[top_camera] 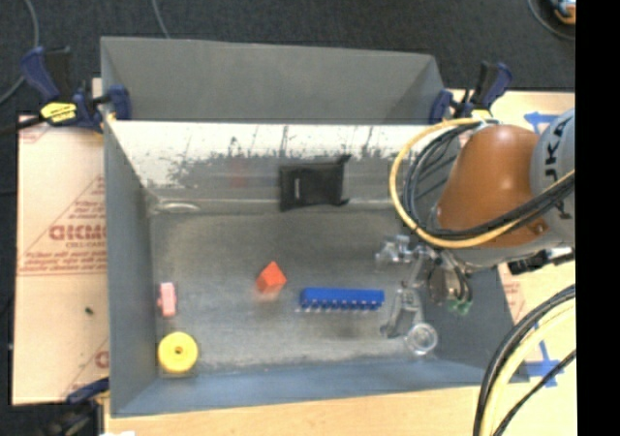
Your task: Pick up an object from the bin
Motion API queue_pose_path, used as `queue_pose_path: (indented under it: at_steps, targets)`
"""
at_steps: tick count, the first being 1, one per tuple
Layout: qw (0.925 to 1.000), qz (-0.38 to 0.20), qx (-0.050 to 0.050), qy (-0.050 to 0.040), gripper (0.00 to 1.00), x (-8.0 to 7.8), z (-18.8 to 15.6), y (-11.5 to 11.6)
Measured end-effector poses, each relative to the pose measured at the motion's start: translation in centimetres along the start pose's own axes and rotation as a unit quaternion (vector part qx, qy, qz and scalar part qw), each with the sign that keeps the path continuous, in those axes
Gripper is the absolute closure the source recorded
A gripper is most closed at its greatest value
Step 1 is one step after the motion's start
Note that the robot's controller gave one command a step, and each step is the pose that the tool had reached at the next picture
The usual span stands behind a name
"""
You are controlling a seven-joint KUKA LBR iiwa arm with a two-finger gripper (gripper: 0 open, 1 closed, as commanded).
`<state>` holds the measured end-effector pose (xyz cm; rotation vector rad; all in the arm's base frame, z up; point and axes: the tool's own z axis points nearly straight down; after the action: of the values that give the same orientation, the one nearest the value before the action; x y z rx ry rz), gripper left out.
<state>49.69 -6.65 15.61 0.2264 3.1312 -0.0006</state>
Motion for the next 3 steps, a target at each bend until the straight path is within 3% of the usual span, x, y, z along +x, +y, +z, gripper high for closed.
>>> queue_pose_path:
  at_steps: [1,2,3]
  targets:
    - [0.9982,-0.061,0.001,-0.0012,0.0,-0.8,2.3,3.8]
    - [0.9997,0.026,0.0,0.0009,0.0,1.1,6.9,0.7]
    - [0.992,-0.126,0.001,-0.0028,1.0,-2.7,8.3,3.1]
